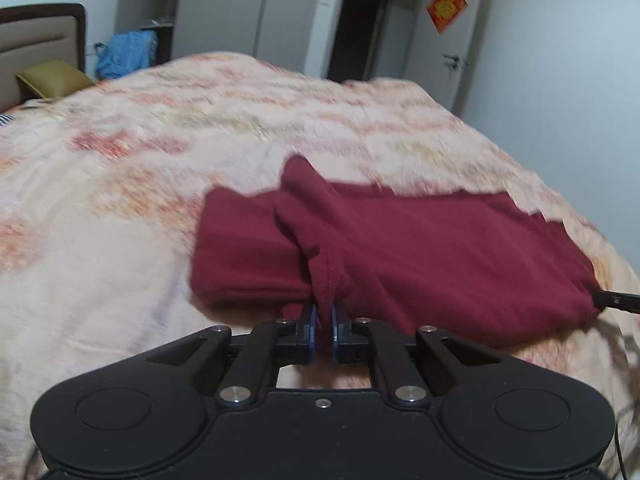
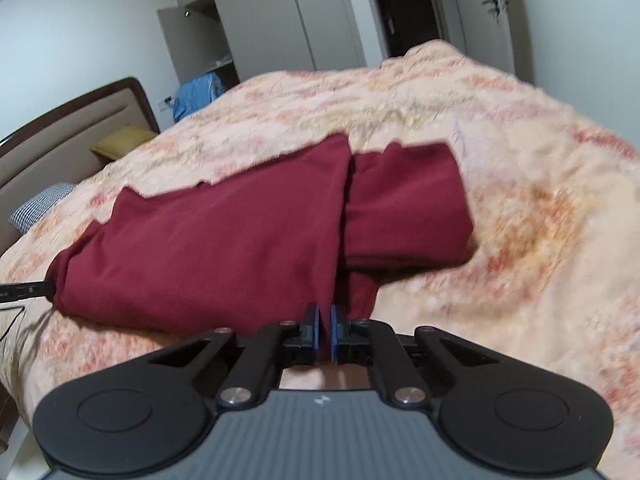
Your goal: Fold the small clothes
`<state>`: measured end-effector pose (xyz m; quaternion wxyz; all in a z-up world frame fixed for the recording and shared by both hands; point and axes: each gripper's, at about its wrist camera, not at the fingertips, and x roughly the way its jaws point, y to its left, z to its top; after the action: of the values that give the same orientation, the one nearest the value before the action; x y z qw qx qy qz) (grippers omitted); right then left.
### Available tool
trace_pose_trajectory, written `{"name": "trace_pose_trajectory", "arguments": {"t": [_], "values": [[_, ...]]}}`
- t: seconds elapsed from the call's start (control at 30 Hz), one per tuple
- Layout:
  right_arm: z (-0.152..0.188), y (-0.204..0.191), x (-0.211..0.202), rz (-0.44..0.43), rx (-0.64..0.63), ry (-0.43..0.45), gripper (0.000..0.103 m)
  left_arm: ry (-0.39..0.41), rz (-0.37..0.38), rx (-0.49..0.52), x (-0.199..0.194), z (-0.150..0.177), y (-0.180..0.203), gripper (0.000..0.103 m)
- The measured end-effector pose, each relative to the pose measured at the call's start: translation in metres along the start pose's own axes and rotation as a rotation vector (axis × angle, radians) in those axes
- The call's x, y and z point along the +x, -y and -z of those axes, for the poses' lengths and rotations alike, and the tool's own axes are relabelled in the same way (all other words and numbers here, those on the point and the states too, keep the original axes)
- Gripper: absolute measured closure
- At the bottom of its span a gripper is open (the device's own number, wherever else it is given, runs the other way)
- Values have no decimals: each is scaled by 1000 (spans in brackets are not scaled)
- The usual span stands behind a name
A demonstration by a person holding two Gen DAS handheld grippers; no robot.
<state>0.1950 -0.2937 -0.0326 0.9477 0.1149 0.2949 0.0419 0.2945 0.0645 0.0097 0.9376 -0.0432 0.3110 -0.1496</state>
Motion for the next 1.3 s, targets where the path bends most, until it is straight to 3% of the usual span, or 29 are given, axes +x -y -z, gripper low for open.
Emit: {"name": "trace_pose_trajectory", "arguments": {"t": [0.13,0.3,0.43,0.53,0.63,0.73,0.83,0.9,0.93,1.07,1.1,1.3], "values": [[-9,-3,-17,7,-24,51,98,-22,-15,-32,-7,-6,-3,97],[2,-4,-6,27,-36,2,98,-90,-33,-86,7,10,-10,97],[12,4,-1,15,5,-10,98,-86,-40,-74,6,13,-9,96],[10,-1,-5,23,-41,0,98,-81,-39,-61,4,10,-7,96],[9,-6,-5,26,-85,1,97,-90,-38,-52,5,11,-4,90],[10,-11,-5,34,-122,-2,90,-83,-32,-52,3,13,-1,70],[10,-20,-8,48,-170,21,70,-75,-44,-54,1,13,2,41],[8,-27,-10,61,-207,49,50,-62,-63,-53,-1,12,4,33],[6,-30,-11,63,-223,60,46,-55,-69,-55,-2,12,5,26],[-1,-46,-9,56,-265,106,18,-35,-105,-75,-4,8,8,3],[-3,-50,-8,51,-271,116,11,-29,-117,-77,-5,8,8,1],[-10,-82,9,21,-305,161,0,-46,-131,-118,5,11,7,1]]}}
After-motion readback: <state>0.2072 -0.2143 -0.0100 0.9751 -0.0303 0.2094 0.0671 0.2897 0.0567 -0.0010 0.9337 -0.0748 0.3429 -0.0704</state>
